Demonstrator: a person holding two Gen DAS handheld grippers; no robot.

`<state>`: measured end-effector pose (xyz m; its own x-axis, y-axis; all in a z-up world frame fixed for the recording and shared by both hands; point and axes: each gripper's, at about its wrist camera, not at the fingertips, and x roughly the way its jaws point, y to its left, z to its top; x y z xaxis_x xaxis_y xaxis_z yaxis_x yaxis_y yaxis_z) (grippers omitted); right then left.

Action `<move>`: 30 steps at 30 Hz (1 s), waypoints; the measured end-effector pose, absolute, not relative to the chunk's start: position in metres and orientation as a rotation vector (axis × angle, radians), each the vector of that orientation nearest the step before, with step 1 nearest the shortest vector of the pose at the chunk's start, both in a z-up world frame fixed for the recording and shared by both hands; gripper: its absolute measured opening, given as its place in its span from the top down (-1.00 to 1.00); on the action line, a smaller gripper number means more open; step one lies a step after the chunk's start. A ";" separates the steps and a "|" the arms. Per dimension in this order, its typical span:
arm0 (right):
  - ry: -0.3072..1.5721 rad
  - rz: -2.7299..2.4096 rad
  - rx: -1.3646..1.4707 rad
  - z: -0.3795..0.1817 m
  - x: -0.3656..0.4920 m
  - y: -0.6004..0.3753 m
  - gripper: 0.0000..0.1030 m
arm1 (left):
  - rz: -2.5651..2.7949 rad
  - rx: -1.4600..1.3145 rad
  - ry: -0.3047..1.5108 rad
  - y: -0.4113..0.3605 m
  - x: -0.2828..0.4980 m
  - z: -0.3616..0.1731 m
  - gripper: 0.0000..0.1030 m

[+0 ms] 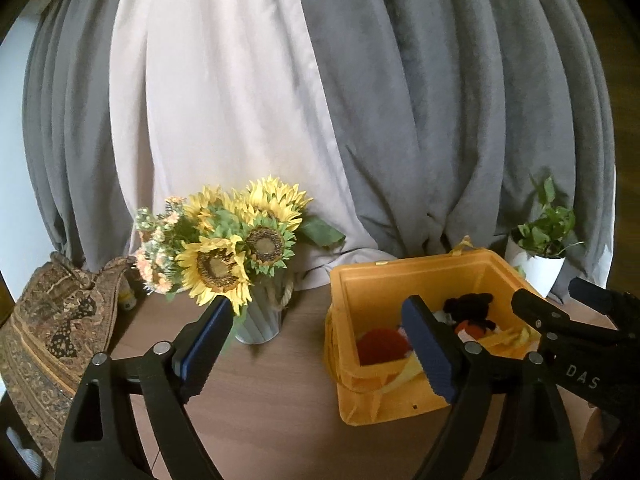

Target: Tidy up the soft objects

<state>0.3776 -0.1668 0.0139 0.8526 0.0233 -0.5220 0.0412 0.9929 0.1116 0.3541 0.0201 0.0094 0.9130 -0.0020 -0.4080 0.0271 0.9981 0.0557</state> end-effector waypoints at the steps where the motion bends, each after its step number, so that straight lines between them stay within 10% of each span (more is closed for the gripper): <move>1: 0.547 -0.013 0.122 0.016 0.372 -0.168 -0.65 | -0.015 0.060 0.417 0.019 0.349 0.011 -0.74; 30: 0.452 -0.106 0.097 0.053 0.177 -0.203 -0.82 | -0.040 0.041 0.361 -0.015 0.170 0.032 -0.99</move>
